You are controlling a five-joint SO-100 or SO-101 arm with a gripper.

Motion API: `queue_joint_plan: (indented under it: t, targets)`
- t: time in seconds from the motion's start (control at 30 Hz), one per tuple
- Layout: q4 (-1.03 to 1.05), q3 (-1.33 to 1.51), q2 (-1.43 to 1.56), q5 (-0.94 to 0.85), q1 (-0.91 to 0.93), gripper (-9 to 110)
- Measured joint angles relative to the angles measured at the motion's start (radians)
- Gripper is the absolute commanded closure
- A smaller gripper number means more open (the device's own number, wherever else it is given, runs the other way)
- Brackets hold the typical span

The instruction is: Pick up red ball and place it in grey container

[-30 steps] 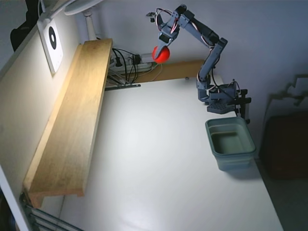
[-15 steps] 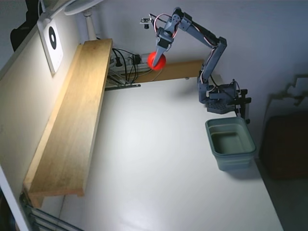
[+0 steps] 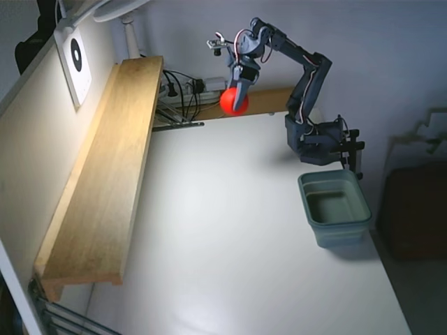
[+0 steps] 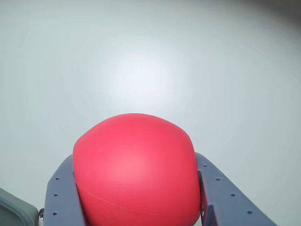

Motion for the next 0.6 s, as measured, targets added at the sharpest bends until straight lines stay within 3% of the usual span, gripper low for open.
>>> queue_joint_plan:
  t: [0.6]
  targets:
    - [0.0, 0.0, 0.0, 0.0, -0.52, 78]
